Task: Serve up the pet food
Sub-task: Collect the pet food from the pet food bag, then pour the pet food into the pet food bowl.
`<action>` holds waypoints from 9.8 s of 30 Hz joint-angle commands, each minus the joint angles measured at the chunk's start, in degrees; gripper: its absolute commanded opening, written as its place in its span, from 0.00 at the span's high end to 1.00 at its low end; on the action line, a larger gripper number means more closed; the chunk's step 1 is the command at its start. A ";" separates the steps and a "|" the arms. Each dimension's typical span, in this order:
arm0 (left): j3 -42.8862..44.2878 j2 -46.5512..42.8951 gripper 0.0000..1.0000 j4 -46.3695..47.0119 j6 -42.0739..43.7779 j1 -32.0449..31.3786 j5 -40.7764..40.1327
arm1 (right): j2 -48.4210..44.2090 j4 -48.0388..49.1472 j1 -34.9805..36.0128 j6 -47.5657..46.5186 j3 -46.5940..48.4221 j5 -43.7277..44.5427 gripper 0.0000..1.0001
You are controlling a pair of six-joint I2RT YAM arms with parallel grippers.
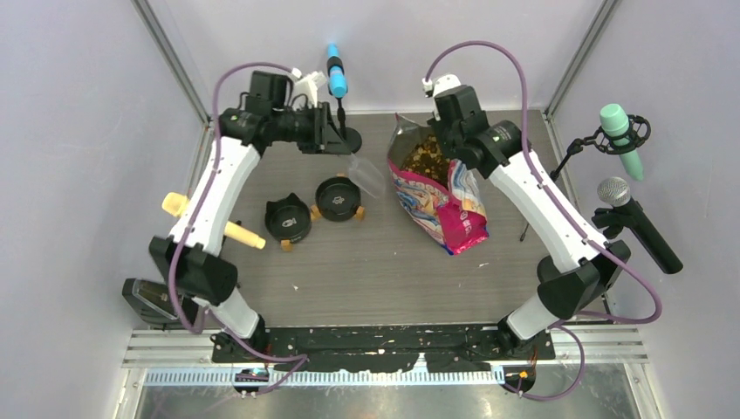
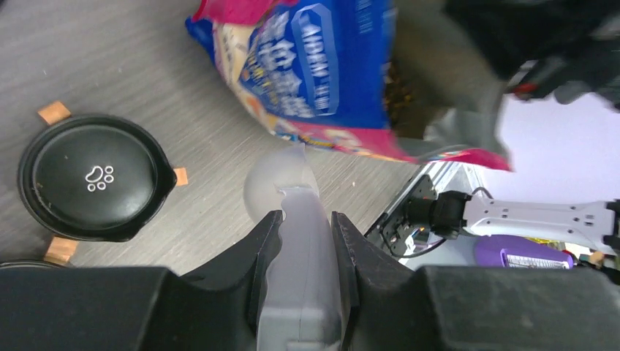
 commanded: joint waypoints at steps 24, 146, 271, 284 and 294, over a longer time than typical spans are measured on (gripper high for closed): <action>-28.95 -24.78 1.00 26.54 -13.72 0.96 -5.75 | 3.48 2.18 22.76 13.28 1.57 12.13 0.95; -64.02 -29.30 1.00 79.57 -55.76 2.93 -3.92 | -4.96 11.09 7.18 13.55 -15.04 4.34 0.95; -33.25 -4.79 1.00 59.12 -34.48 31.80 30.07 | -0.37 8.28 4.72 15.40 -8.31 3.35 0.95; -24.78 -3.32 1.00 34.92 -17.32 32.02 26.70 | -0.62 8.24 4.61 15.65 -8.97 3.41 0.95; -28.14 -0.42 1.00 42.85 -21.91 32.70 30.79 | -1.09 8.29 4.58 16.39 -9.37 3.06 0.95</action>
